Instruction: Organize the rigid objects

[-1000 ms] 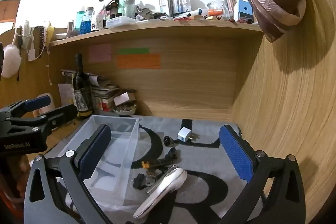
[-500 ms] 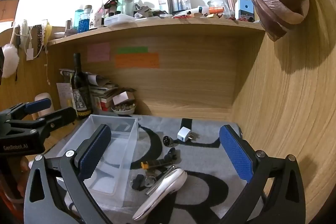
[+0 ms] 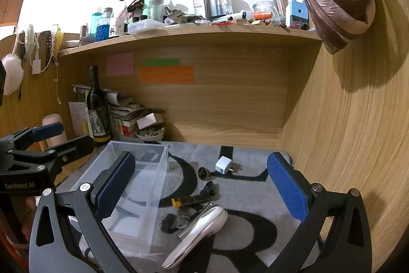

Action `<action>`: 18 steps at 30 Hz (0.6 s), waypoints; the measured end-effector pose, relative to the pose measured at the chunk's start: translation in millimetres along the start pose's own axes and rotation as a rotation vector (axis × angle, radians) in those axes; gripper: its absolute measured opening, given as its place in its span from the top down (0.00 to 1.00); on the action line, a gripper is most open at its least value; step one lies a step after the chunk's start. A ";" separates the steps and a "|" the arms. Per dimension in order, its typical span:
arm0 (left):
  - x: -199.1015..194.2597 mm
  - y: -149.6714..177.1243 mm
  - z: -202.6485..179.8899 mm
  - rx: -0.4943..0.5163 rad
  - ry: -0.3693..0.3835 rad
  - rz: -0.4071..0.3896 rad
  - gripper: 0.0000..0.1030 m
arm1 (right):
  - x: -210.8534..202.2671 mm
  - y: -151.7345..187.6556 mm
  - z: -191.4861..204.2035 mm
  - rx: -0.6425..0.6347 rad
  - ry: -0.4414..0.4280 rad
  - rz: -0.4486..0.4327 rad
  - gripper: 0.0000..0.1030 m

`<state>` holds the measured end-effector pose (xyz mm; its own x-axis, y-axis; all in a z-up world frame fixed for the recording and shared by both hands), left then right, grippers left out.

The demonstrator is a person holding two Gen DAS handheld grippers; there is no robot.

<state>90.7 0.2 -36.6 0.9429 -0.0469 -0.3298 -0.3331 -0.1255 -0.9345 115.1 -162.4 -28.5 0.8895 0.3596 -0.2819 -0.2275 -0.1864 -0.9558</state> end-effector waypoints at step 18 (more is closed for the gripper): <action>-1.7 -1.1 -3.8 0.001 0.001 -0.001 0.00 | -4.1 -3.8 -0.1 -0.008 0.006 -0.008 0.00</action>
<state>89.5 -3.4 -34.5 0.9432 -0.0478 -0.3288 -0.3323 -0.1249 -0.9349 112.4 -163.2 -23.7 0.8935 0.3559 -0.2739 -0.2174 -0.1909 -0.9572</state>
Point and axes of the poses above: each gripper's, at about its wrist camera, not at the fingertips, and x roughly the way its jaws point, z to its left, y to its underside, the point moved 9 cm from there along x, roughly the way its jaws point, and after that the axes turned 4 degrees about -x, right-handed, at the moved point
